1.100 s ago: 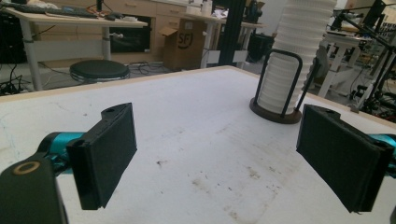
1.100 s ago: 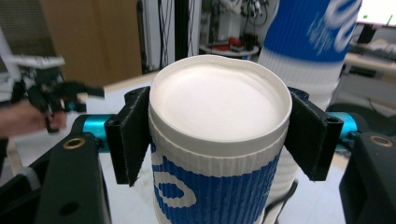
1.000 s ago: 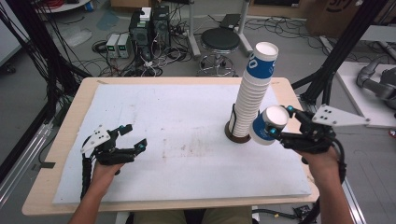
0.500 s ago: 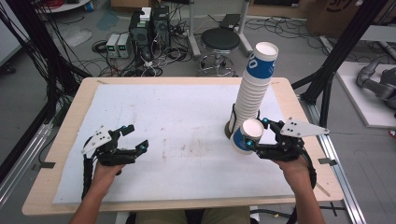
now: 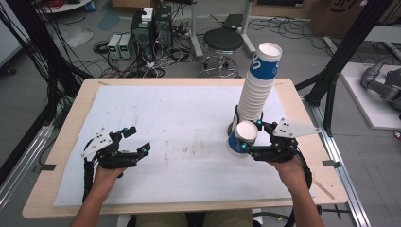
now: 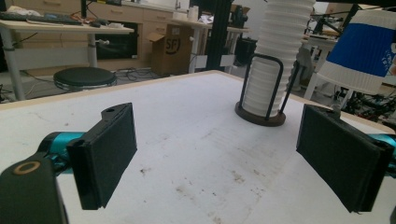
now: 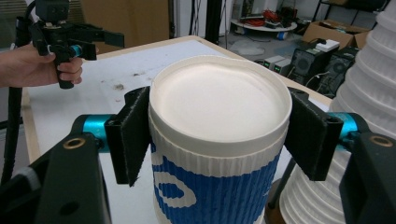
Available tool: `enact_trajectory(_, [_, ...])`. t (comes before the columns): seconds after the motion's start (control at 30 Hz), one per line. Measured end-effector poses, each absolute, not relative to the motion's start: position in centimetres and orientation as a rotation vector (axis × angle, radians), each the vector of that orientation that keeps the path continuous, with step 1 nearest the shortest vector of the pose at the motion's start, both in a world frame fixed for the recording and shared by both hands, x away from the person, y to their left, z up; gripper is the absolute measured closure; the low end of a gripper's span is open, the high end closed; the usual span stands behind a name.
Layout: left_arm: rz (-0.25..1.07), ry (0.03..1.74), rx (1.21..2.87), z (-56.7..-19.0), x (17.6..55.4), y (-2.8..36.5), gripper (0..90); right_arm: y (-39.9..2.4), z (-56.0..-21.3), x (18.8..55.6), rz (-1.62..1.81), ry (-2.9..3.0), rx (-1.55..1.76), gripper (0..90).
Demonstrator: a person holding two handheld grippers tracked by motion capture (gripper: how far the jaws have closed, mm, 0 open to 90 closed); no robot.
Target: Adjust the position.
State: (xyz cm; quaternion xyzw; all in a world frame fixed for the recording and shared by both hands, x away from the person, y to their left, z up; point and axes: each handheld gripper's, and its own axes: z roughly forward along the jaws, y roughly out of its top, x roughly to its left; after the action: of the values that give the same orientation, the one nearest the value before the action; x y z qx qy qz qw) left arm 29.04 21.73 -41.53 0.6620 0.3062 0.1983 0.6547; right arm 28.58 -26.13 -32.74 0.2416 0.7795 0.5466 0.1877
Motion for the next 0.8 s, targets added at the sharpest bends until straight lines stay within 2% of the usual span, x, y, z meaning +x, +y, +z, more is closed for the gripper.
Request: enact_trajectory(0.8, [0.344, 0.534, 1.541, -40.3, 28.4, 18.2, 12.0, -21.8, -34.0, 29.3, 1.607, 2.264, 0.582, 30.1])
